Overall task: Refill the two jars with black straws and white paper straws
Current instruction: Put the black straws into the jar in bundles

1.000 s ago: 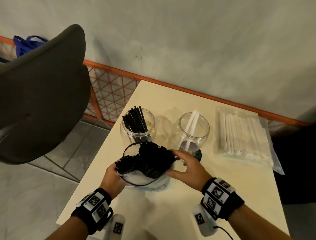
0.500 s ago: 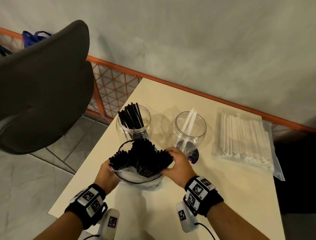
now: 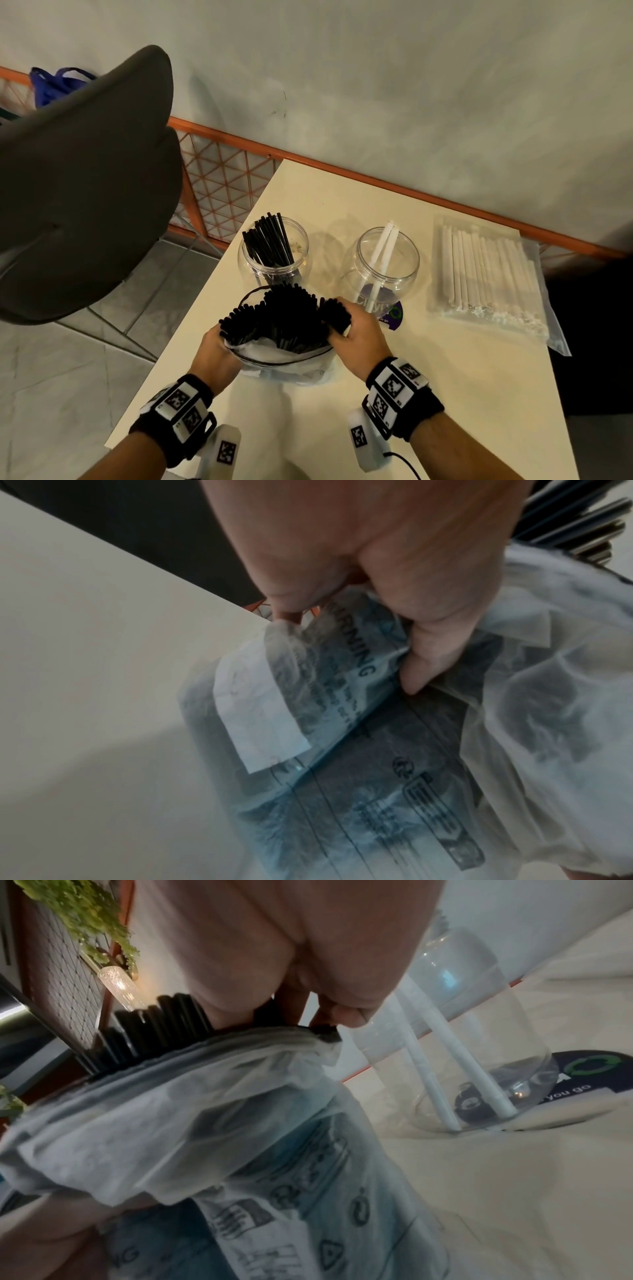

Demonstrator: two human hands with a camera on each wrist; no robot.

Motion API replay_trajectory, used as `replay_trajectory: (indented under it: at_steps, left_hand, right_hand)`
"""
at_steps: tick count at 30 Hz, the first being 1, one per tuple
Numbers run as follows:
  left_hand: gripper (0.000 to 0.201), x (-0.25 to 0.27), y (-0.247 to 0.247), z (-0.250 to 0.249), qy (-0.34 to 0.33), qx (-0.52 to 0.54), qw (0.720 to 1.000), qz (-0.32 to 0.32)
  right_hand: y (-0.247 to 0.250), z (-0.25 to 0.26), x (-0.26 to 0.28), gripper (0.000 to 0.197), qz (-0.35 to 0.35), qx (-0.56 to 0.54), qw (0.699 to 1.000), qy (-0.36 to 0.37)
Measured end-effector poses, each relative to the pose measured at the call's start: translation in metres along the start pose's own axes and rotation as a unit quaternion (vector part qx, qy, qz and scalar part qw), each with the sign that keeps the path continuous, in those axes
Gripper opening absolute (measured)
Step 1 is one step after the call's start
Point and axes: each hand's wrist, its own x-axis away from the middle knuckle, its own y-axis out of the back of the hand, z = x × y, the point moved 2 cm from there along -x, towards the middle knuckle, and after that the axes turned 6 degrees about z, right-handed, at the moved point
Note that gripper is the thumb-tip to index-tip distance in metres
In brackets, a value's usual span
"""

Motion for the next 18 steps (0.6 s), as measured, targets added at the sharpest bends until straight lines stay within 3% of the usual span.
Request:
replay_trajectory:
  at_steps: [4,7,11,15,18]
  left_hand:
    - [0.043,0.000,0.000,0.003,-0.036,-0.007,0.999,0.003]
    - [0.050,0.001,0.001,0.003,-0.017,0.050,0.998,0.020]
    - [0.028,-0.001,0.003,0.005,0.006,0.101,0.994,0.042]
    - [0.043,-0.006,0.004,0.010,0.015,0.105,0.993,0.044]
    - [0.040,-0.009,0.004,0.013,0.013,0.083,0.995,0.060]
  right_hand:
    - [-0.007,-0.005,0.001,0.038,0.000,-0.013,1.000,-0.001]
    - [-0.009,-0.010,0.000,0.025,-0.028,-0.016,0.999,-0.024]
    - [-0.011,-0.006,-0.003,0.018,-0.021,0.000,1.000,-0.019]
    - [-0.010,0.001,-0.007,0.015,-0.035,-0.004,0.999,-0.011]
    - [-0.009,0.009,-0.008,0.027,-0.065,-0.008,0.998,0.005]
